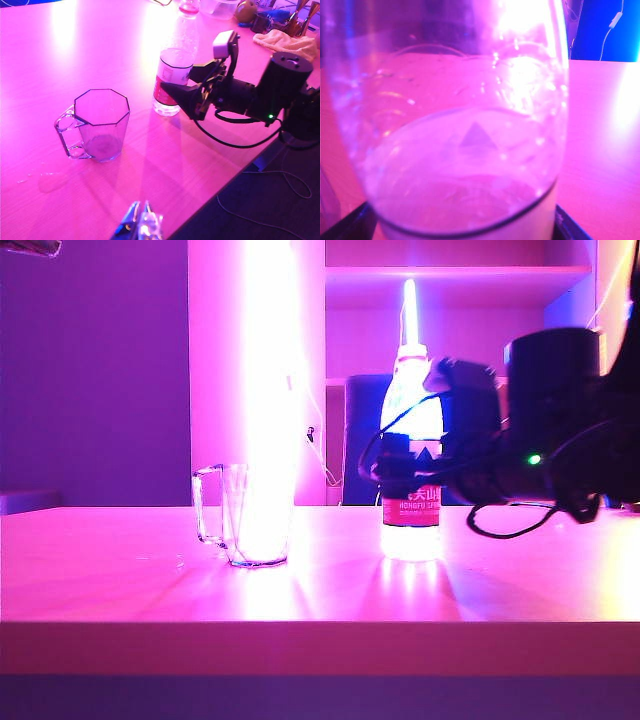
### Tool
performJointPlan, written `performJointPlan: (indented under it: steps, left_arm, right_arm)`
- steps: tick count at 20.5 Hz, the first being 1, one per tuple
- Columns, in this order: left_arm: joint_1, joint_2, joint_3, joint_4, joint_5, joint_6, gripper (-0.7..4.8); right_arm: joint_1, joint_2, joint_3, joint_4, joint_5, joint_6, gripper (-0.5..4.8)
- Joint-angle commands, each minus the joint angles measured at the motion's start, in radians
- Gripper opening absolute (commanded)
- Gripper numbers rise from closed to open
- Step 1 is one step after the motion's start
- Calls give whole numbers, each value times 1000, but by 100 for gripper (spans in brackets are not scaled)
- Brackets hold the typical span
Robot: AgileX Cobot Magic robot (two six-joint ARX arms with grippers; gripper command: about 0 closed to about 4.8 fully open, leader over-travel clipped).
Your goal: Pick up the mineral water bottle on the table and pour water into the mug until it's half full.
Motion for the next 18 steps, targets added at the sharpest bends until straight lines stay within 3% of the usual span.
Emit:
performJointPlan:
  steps: [1, 4, 6, 8, 10, 12, 13, 18]
  left_arm:
    - [0, -2, 5, 6, 6, 0, -5]
    - [0, -2, 5, 7, 6, 0, -5]
    - [0, -2, 5, 7, 6, 0, -5]
    - [0, -2, 5, 8, 6, 1, -5]
    - [0, -2, 5, 7, 4, 3, -5]
    - [0, -2, 5, 8, 3, 3, -5]
    - [0, -2, 5, 7, 3, 3, -5]
    - [0, -2, 5, 8, 3, 3, -5]
  right_arm:
    - [3, 23, 53, 10, 24, -1, 479]
    - [2, 34, 89, -44, 44, -1, 479]
    - [2, 34, 95, -69, 42, -1, 397]
    - [2, 34, 95, -65, 42, -1, 375]
    - [2, 34, 95, -62, 42, -1, 299]
    - [3, 32, 95, -62, 42, -1, 280]
    - [3, 31, 95, -67, 42, -1, 243]
    - [7, -14, 92, -151, 42, -111, 237]
